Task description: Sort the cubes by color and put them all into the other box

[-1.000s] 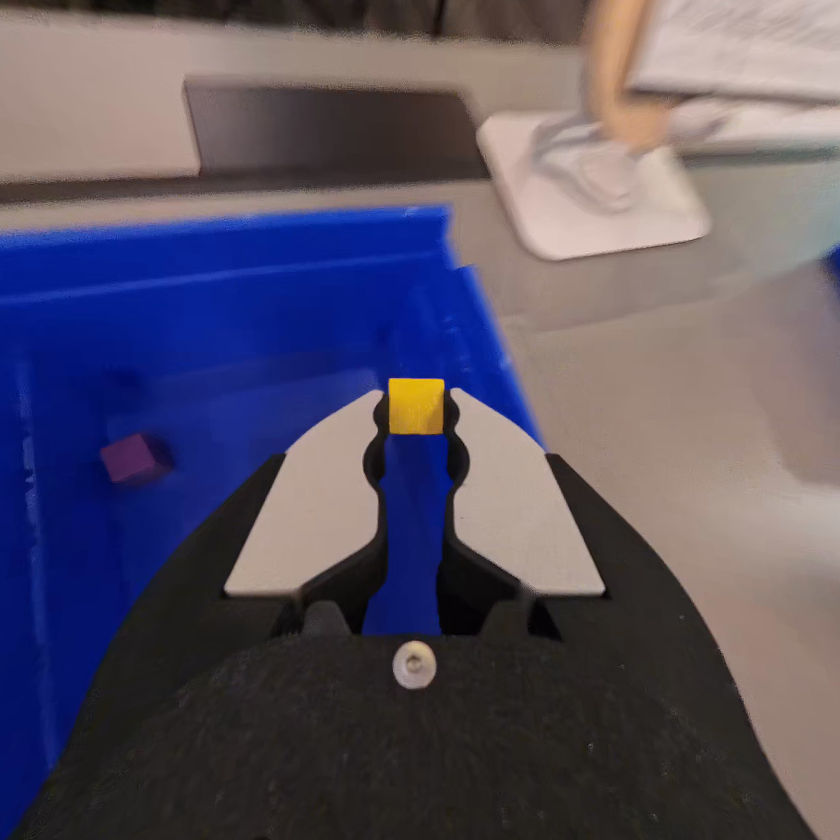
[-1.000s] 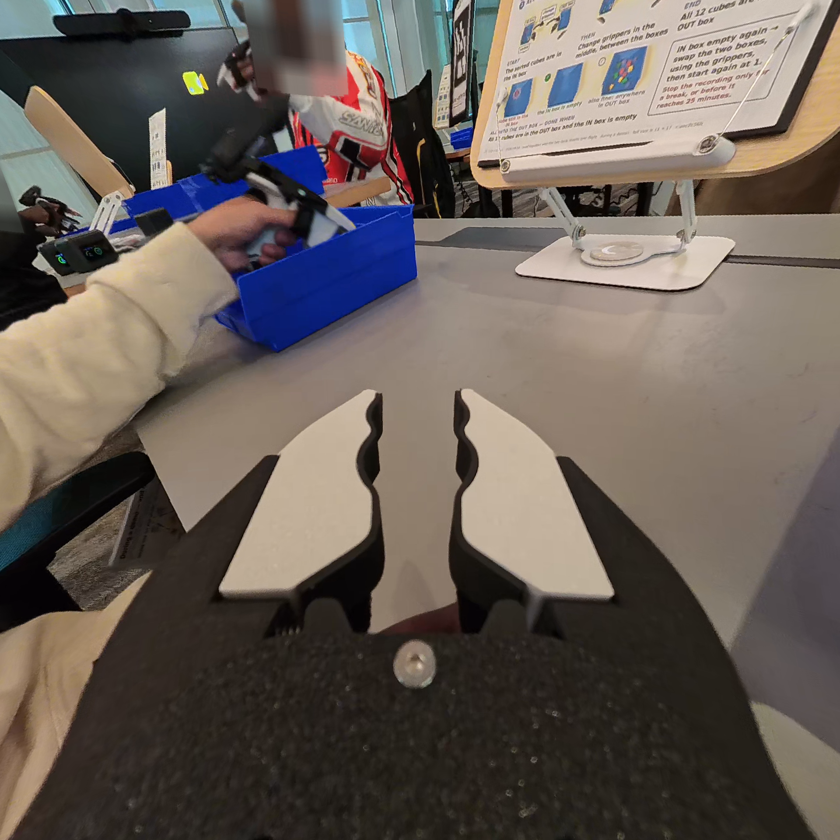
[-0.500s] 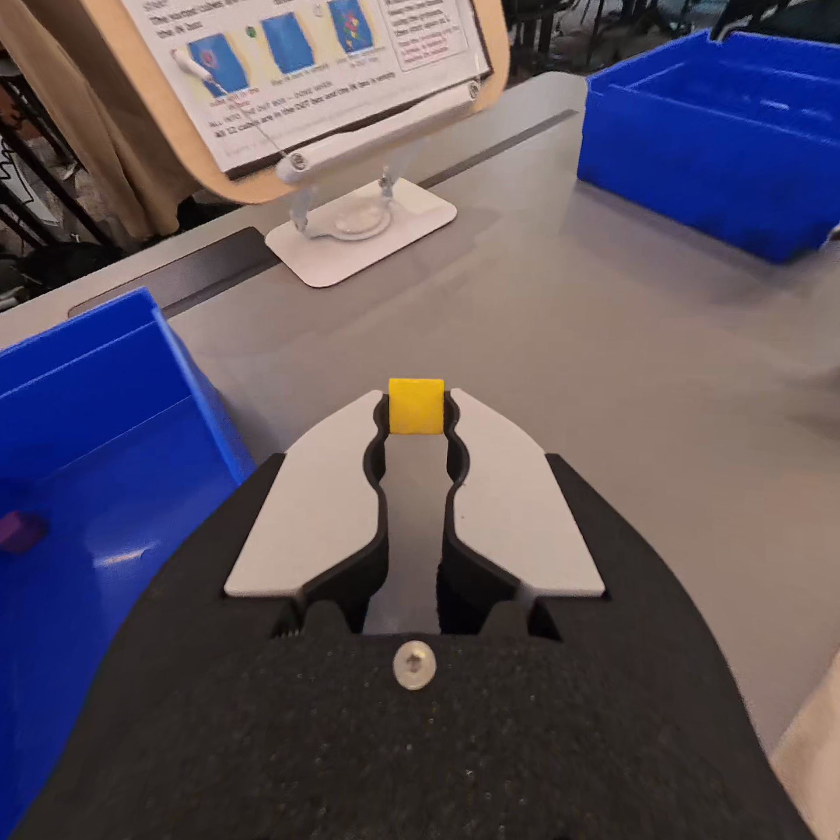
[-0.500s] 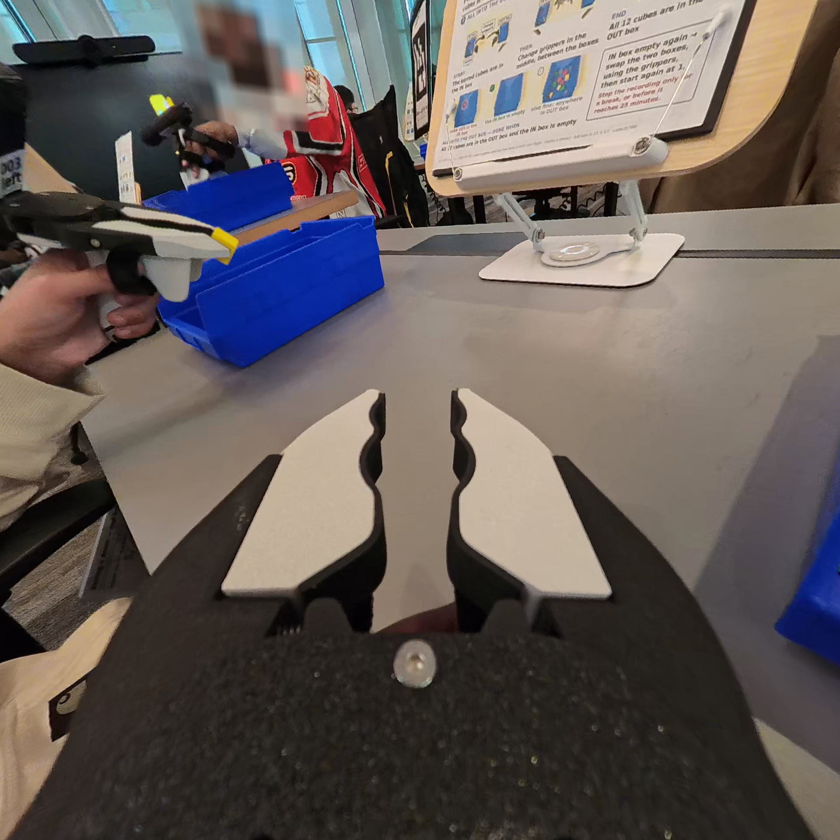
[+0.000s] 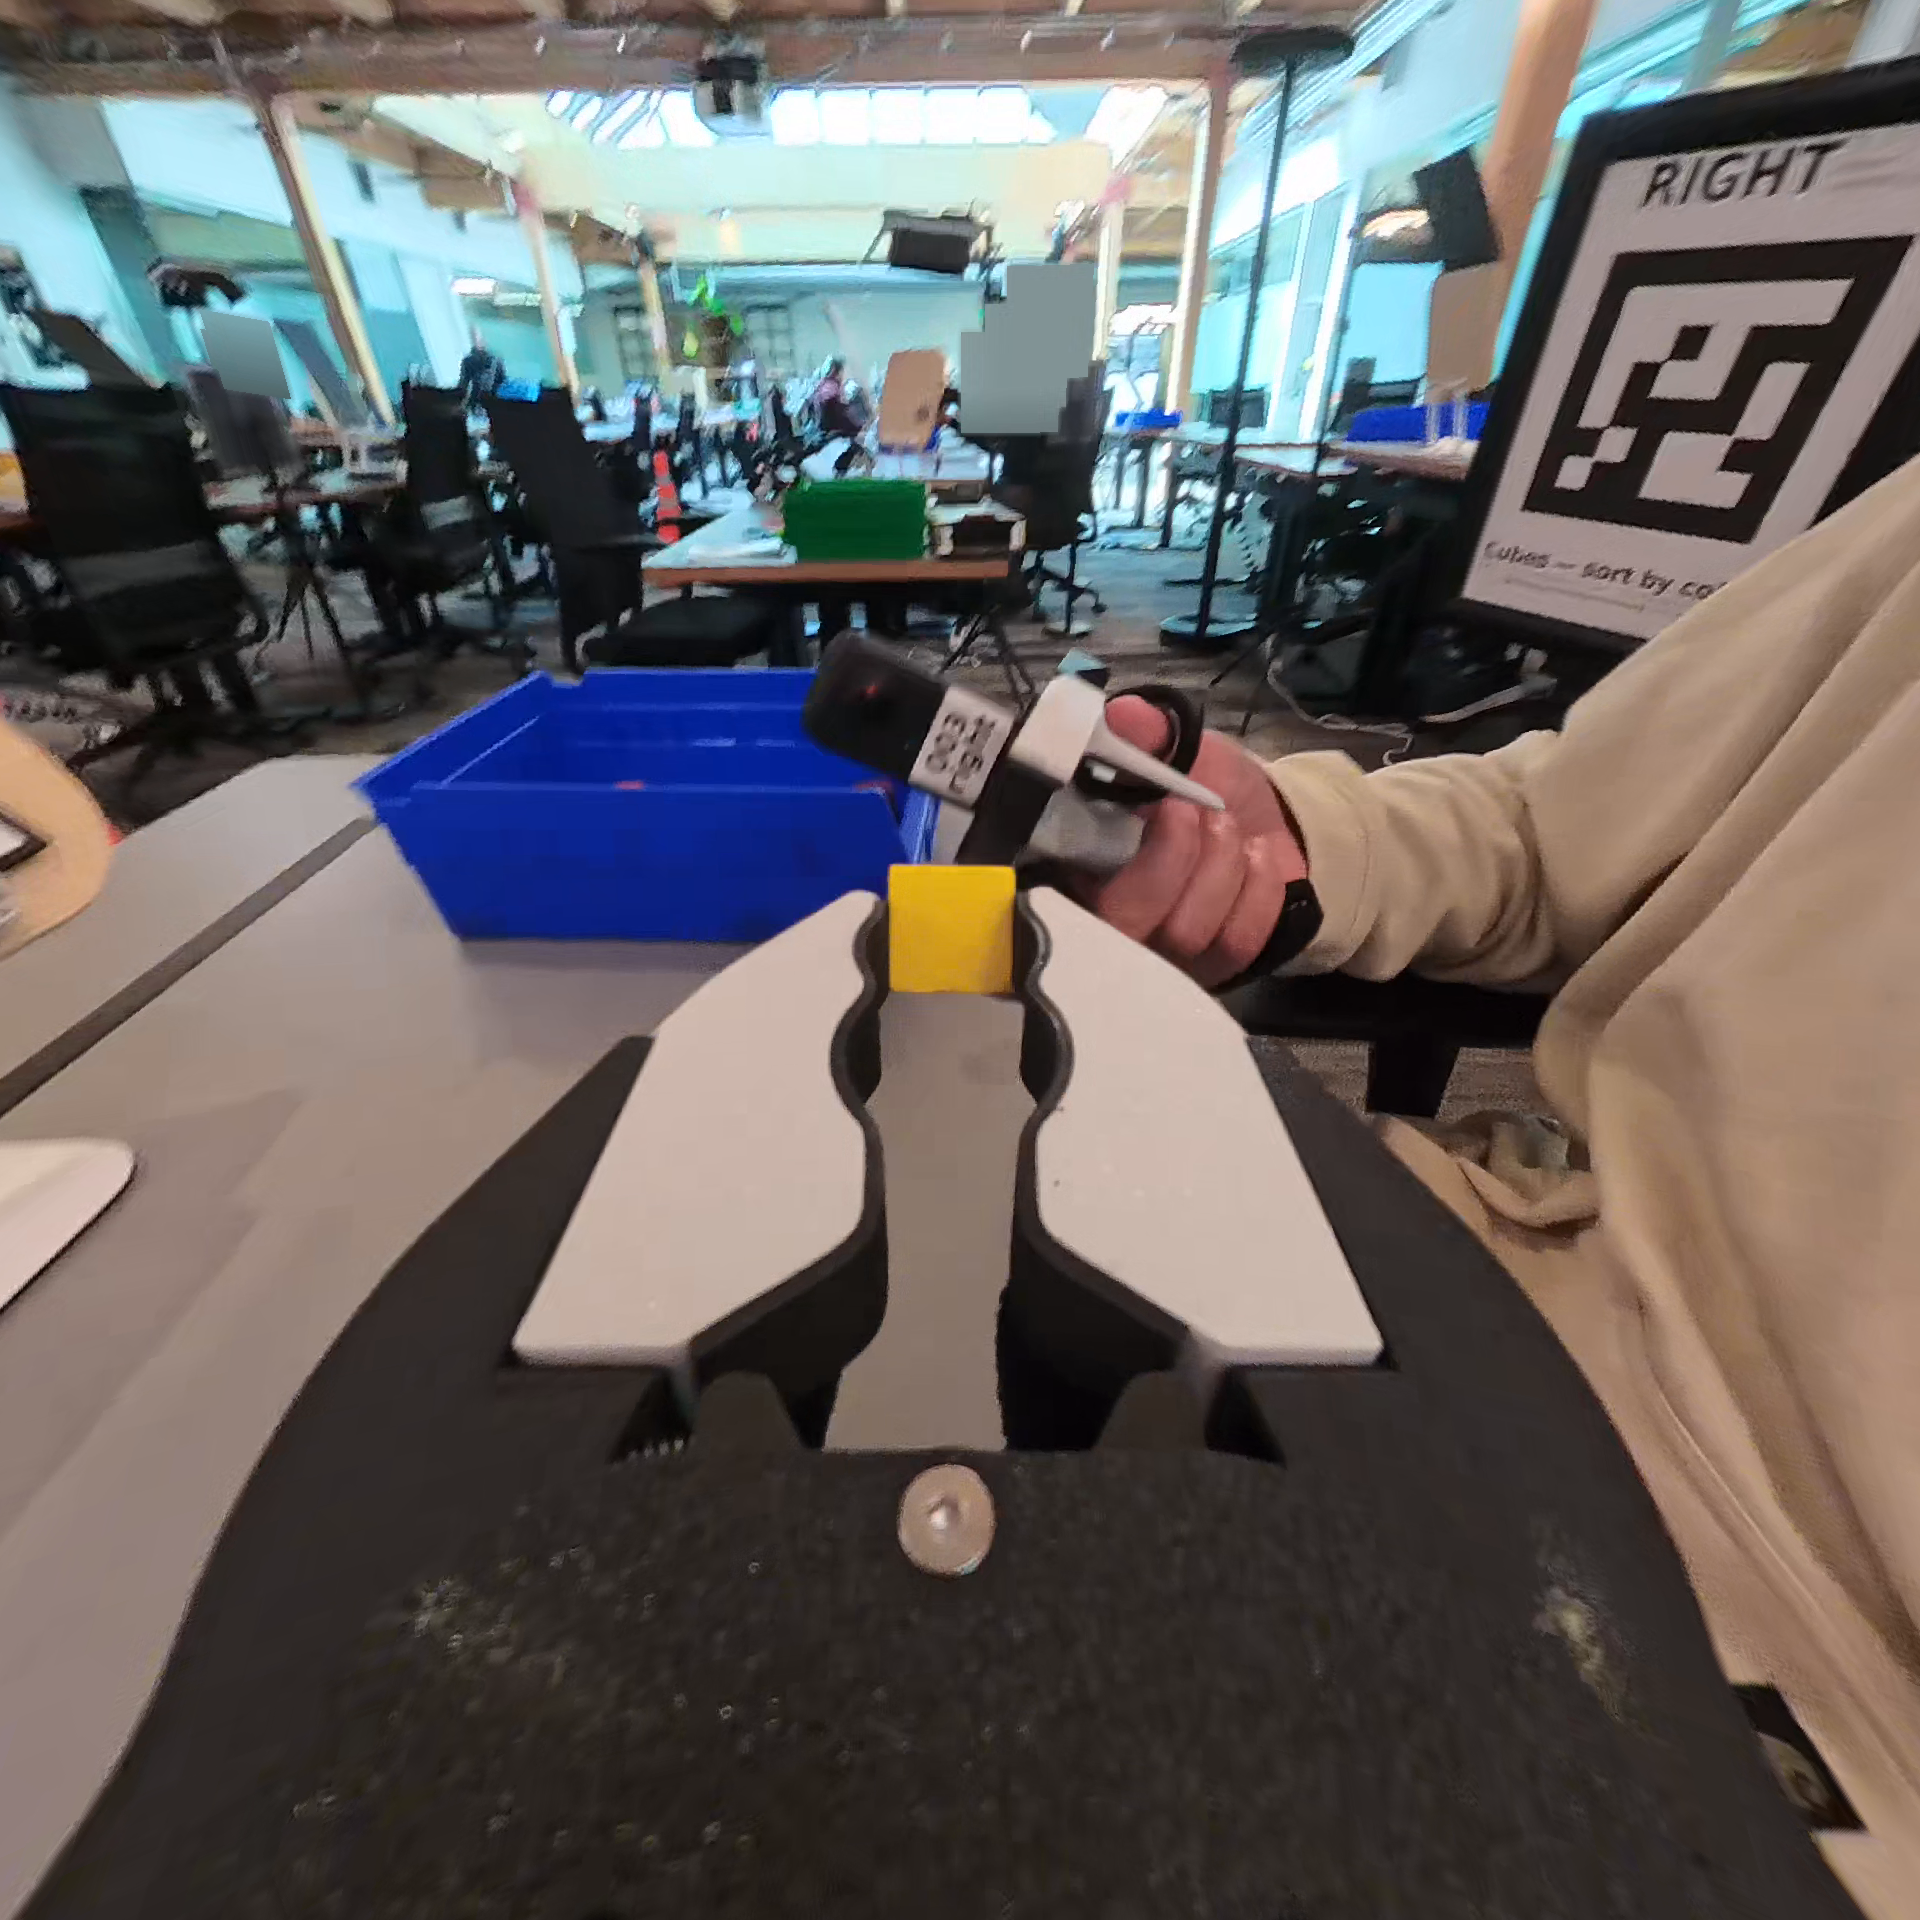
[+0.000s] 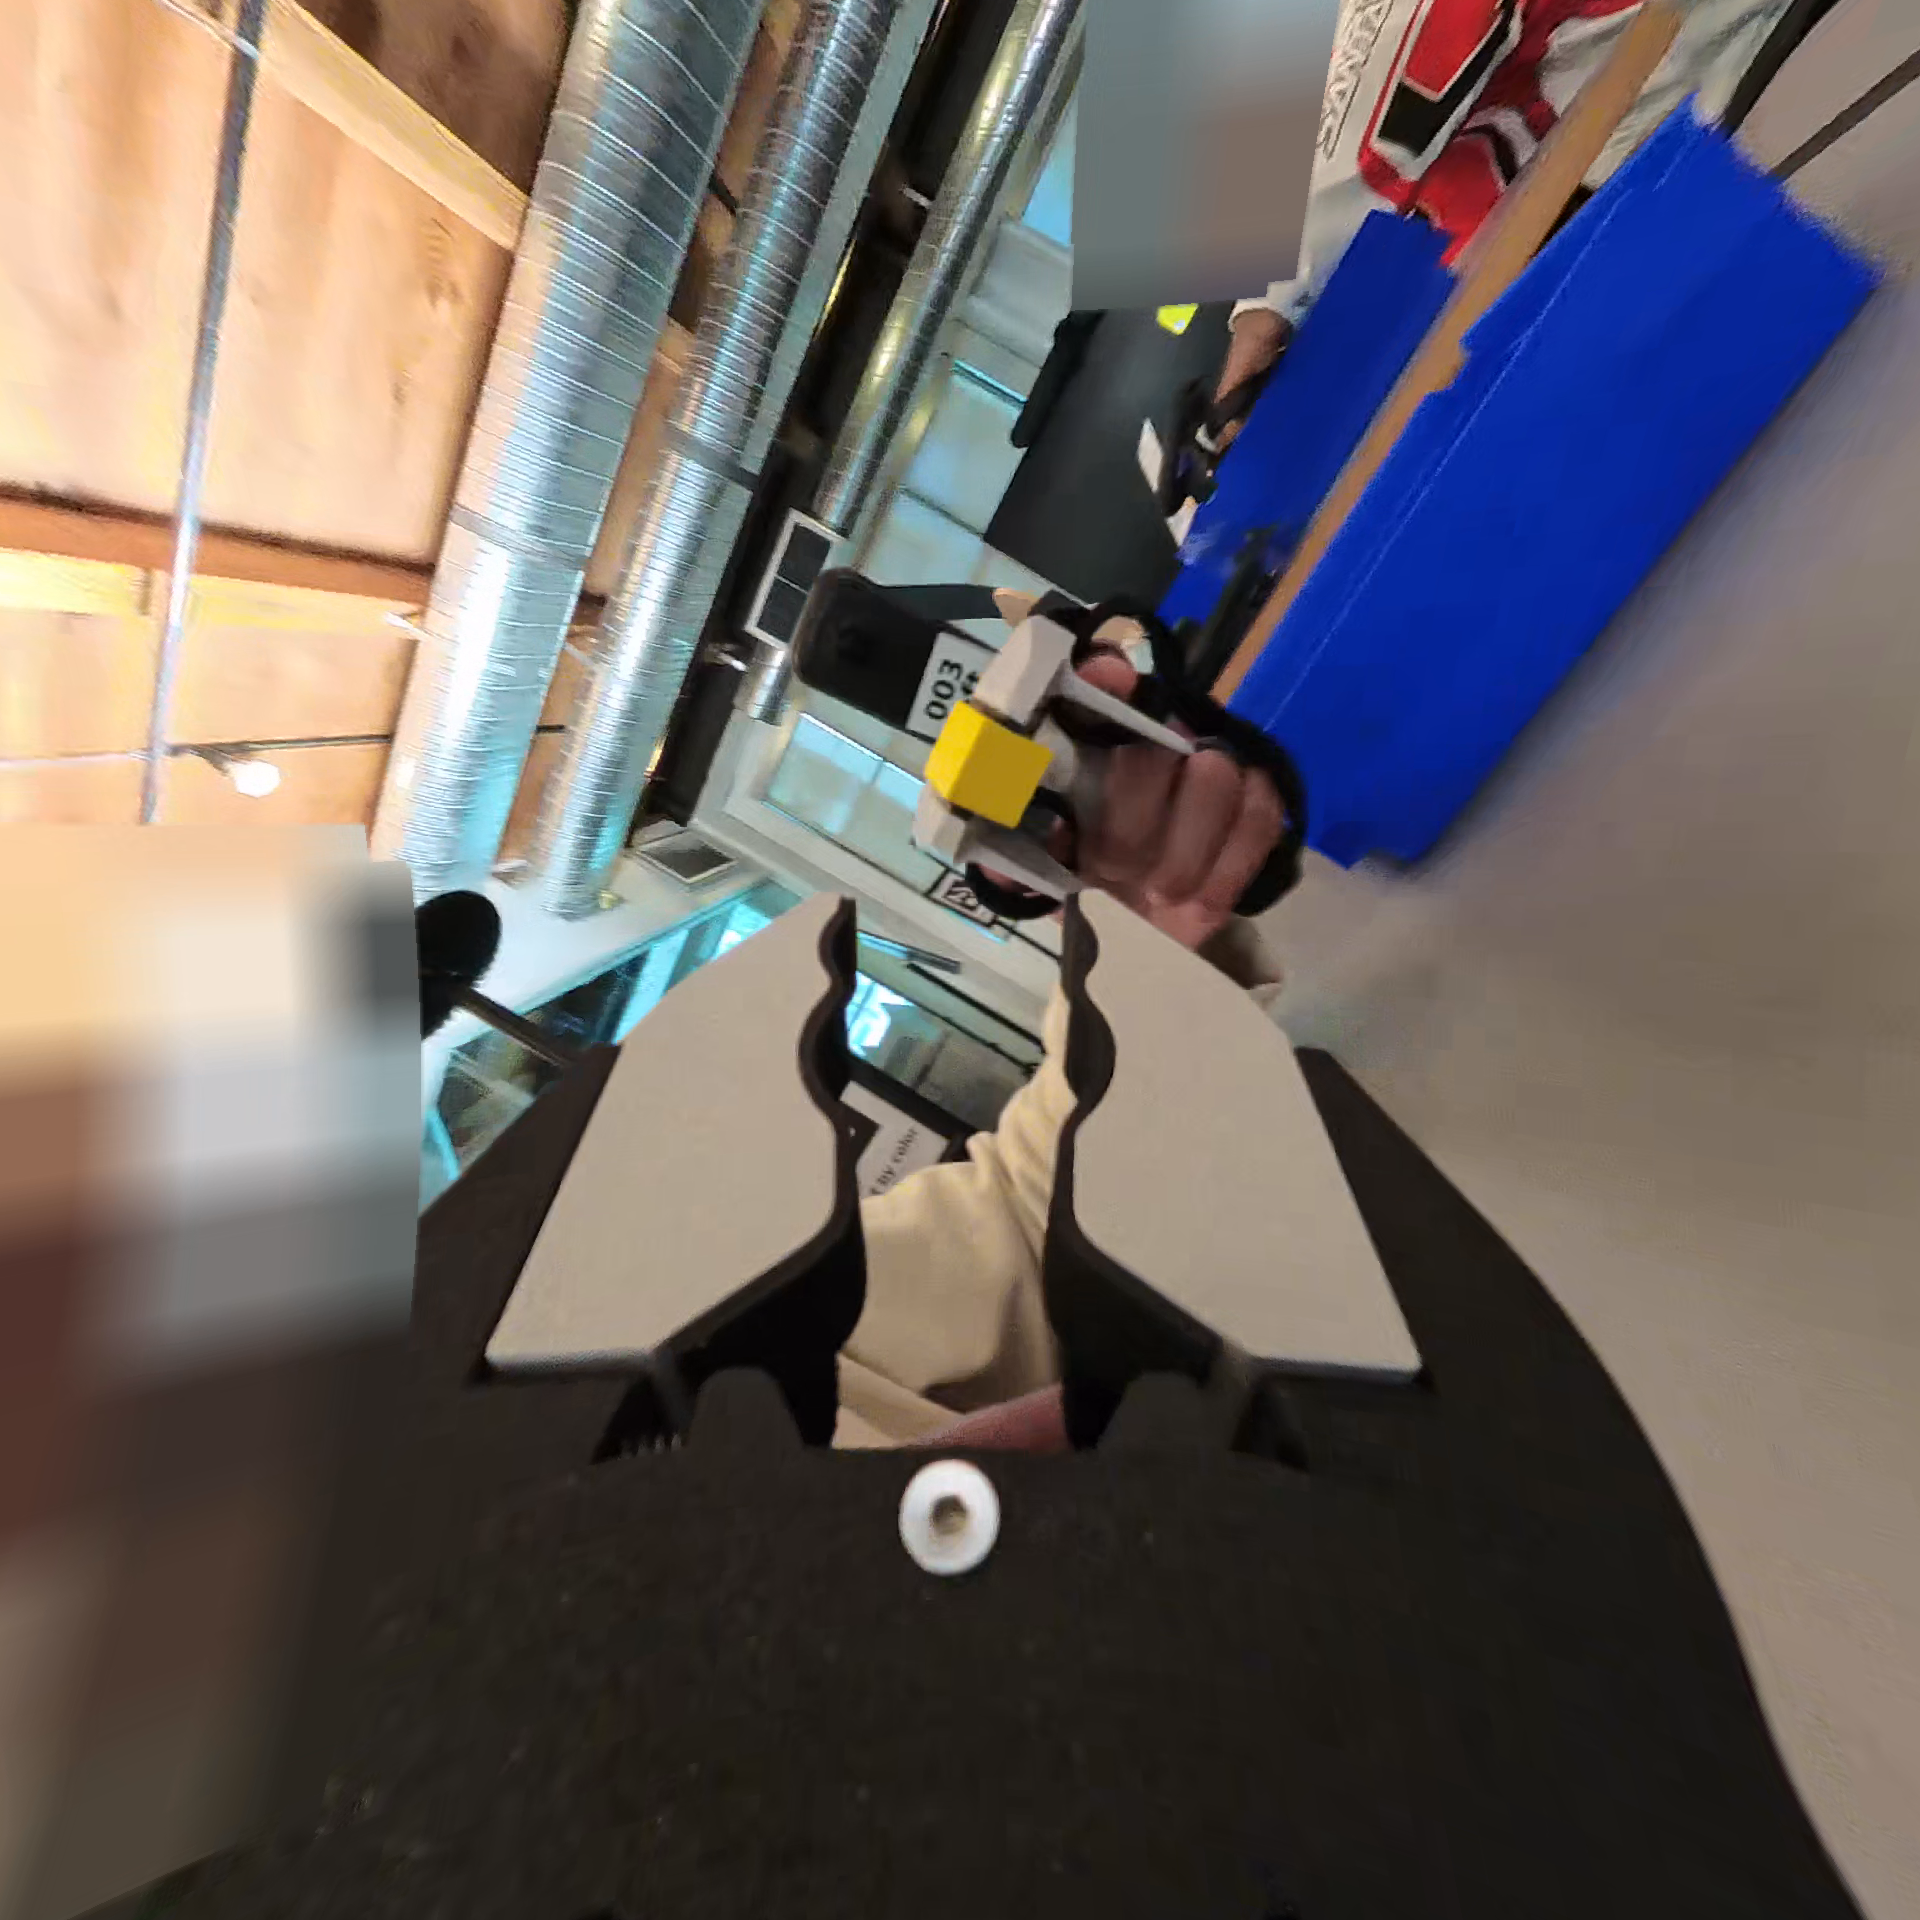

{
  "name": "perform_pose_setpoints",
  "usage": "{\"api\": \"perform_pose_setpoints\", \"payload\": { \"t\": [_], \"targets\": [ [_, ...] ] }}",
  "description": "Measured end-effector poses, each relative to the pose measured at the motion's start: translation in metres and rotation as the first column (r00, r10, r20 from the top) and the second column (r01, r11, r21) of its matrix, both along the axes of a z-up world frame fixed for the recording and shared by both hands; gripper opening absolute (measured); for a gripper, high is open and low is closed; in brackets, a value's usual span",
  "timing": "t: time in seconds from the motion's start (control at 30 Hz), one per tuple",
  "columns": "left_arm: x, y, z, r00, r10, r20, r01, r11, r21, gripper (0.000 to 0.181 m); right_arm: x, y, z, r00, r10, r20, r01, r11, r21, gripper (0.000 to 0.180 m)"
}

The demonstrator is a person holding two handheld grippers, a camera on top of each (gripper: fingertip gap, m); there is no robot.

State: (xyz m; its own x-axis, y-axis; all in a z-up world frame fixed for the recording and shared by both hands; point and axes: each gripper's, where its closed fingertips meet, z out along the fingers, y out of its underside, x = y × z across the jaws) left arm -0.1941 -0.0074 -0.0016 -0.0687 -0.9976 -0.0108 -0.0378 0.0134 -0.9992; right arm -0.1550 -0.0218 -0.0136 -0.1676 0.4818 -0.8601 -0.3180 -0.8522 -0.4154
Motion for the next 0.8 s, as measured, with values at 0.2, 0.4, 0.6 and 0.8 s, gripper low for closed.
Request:
{"api": "perform_pose_setpoints", "payload": {
  "t": [0.2, 0.4, 0.6, 0.8],
  "targets": [
    [0.024, -0.004, -0.006, 0.997, -0.045, 0.064, 0.043, 0.998, 0.041, 0.022, -0.022, 0.010, 0.005, 0.984, 0.103, -0.145, -0.119, 0.987, -0.109, 0.041],
    [0.034, -0.008, -0.026, 1.000, -0.014, 0.000, 0.014, 0.991, 0.132, 0.022, -0.027, 0.011, -0.003, 0.974, 0.116, -0.195, -0.145, 0.979, -0.140, 0.023],
    [0.028, -0.013, -0.032, 0.995, 0.042, -0.095, -0.034, 0.996, 0.081, 0.051, -0.020, 0.010, -0.012, 0.982, 0.098, -0.162, -0.117, 0.987, -0.110, 0.022],
    [-0.031, 0.016, -0.034, 0.855, 0.480, -0.197, -0.503, 0.859, -0.093, 0.071, 0.003, 0.012, -0.025, 1.000, -0.026, -0.008, 0.026, 1.000, 0.015, 0.022]
  ]
}}
